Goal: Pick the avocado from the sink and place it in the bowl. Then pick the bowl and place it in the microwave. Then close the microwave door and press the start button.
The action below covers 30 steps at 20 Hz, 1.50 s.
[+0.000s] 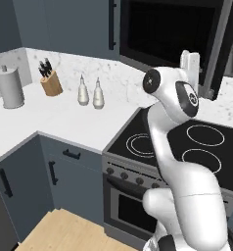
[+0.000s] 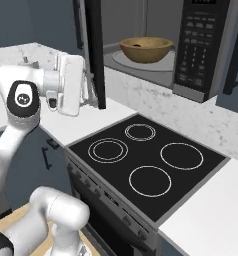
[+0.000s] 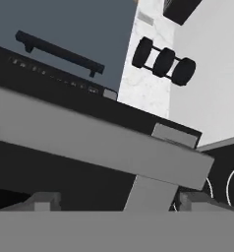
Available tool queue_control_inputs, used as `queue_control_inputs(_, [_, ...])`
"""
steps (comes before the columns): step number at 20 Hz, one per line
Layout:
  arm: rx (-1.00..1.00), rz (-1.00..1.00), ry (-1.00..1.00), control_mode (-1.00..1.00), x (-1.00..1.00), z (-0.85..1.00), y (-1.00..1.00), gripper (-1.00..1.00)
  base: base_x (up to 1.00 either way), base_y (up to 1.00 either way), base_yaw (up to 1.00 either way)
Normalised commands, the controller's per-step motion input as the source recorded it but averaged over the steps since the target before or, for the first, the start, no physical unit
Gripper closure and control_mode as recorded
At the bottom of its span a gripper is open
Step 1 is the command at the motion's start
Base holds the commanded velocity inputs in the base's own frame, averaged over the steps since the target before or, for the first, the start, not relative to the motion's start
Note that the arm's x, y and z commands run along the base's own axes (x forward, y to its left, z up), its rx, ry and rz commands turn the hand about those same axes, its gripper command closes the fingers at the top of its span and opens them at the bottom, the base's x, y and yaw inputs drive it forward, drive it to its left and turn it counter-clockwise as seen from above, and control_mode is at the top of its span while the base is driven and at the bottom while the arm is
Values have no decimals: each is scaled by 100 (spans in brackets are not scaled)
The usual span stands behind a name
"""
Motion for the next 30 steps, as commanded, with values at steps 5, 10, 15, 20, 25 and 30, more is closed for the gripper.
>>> queue_control_inputs(5, [11, 0, -2, -100, 27, 65, -82, -100, 0, 0, 0])
queue_control_inputs(10, [8, 2, -1, -100, 49, 19, -51, -100, 0, 0, 0])
queue_control_inputs(15, [5, 9, -5, -100, 89, -11, -39, -100, 0, 0, 0])
queue_control_inputs(20, [7, 9, -22, -100, 69, -2, -38, -100, 0, 0, 0])
queue_control_inputs(25, [10, 8, -29, -100, 51, 0, -47, -100, 0, 0, 0])
queue_control_inputs(30, [6, 3, -16, -100, 70, 0, -31, -100, 0, 0, 0])
